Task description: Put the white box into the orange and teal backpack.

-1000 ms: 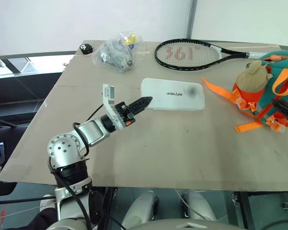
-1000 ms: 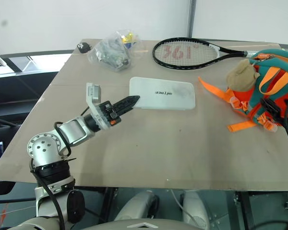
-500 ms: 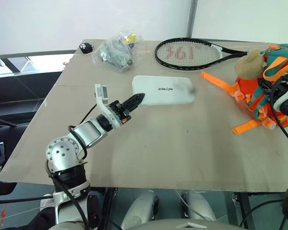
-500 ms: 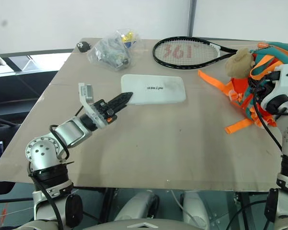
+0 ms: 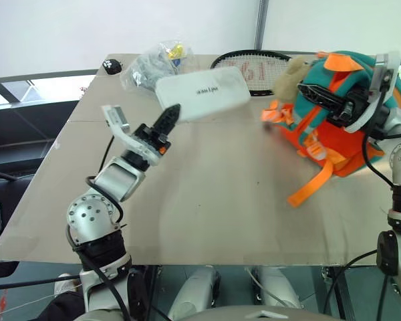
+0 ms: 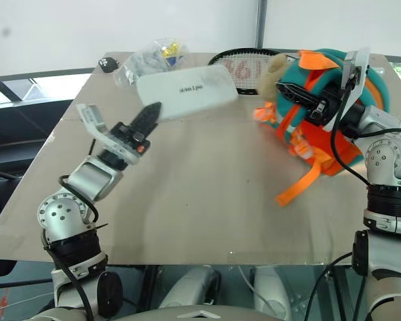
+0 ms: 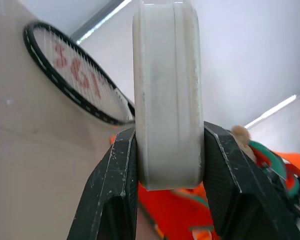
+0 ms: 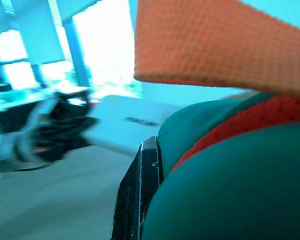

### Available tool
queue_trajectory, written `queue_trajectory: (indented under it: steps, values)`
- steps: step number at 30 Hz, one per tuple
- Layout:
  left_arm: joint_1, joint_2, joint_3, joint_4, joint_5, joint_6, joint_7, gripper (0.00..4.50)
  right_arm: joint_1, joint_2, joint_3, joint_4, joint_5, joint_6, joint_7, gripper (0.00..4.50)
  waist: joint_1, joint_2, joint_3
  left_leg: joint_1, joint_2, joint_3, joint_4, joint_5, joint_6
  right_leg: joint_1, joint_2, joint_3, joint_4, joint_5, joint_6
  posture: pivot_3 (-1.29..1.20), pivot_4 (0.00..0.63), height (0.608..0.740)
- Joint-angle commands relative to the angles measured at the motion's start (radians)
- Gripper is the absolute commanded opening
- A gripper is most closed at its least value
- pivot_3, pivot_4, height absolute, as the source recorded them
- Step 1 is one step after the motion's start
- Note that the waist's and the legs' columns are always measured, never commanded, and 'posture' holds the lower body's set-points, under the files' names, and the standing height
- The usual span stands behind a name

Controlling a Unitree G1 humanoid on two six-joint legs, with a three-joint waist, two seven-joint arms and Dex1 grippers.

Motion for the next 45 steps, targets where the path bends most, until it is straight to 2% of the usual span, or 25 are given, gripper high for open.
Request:
queue_trajectory:
  steps: [1, 7, 16, 26, 33, 37, 45]
  values:
    - [-0.027, 0.061, 0.04, -0.07, -0.081, -0.028, -0.032, 1.19, -0.046, -0.049, -0.027, -0.107, 0.134, 0.095, 0.071, 0.0, 0.002, 0.0, 0.0, 0.0, 0.0, 0.0, 0.0, 0.0, 0.0, 0.0, 0.0, -0.001, 0.0, 0.0, 0.0, 0.0, 0.15, 0.739]
    - [0.04, 0.253, 0.045, -0.153, -0.121, 0.032, -0.246, 1.19, 0.049, -0.174, 0.043, -0.087, 0.014, 0.061, 0.167, 0.0, 0.012, -0.001, 0.0, -0.002, -0.001, -0.002, 0.001, 0.0, 0.001, 0.002, -0.001, -0.003, -0.003, 0.0, 0.0, 0.0, 0.15, 0.739]
    - [0.05, 0.461, 0.051, -0.17, -0.151, 0.076, -0.484, 1.19, 0.044, -0.176, 0.035, -0.018, 0.005, 0.077, 0.191, 0.0, 0.005, 0.0, 0.001, 0.0, -0.001, -0.001, 0.001, 0.0, 0.0, 0.001, -0.001, -0.002, 0.001, 0.0, 0.0, 0.0, 0.15, 0.739]
    - [0.036, 0.601, 0.115, -0.092, -0.181, 0.097, -0.613, 1.19, 0.006, -0.181, 0.061, 0.053, -0.035, 0.082, 0.232, 0.0, 0.002, 0.001, 0.001, 0.0, 0.0, -0.001, 0.001, 0.0, 0.0, 0.001, -0.001, -0.001, 0.001, 0.0, 0.0, 0.0, 0.15, 0.739]
    - [0.031, 0.652, 0.157, -0.045, -0.206, 0.115, -0.653, 1.19, -0.003, -0.173, 0.071, 0.075, -0.067, 0.069, 0.237, 0.0, 0.002, 0.001, 0.001, 0.0, 0.0, -0.001, 0.001, 0.0, 0.0, 0.001, -0.001, -0.002, 0.0, 0.0, 0.0, 0.0, 0.15, 0.739]
    - [0.049, 0.661, 0.145, -0.062, -0.164, 0.112, -0.687, 1.19, -0.015, -0.167, 0.067, 0.083, -0.073, 0.069, 0.24, 0.0, 0.002, 0.001, 0.001, 0.0, 0.0, -0.001, 0.001, 0.0, 0.0, 0.001, -0.001, -0.002, 0.001, 0.0, 0.0, 0.0, 0.15, 0.739]
    - [0.04, 0.605, 0.028, -0.111, 0.096, -0.025, -0.724, 1.19, 0.02, -0.192, 0.054, 0.024, -0.027, 0.104, 0.302, 0.0, 0.005, 0.001, 0.001, 0.0, 0.0, -0.001, 0.001, 0.0, 0.0, 0.001, -0.001, -0.002, 0.001, 0.0, 0.0, 0.0, 0.15, 0.739]
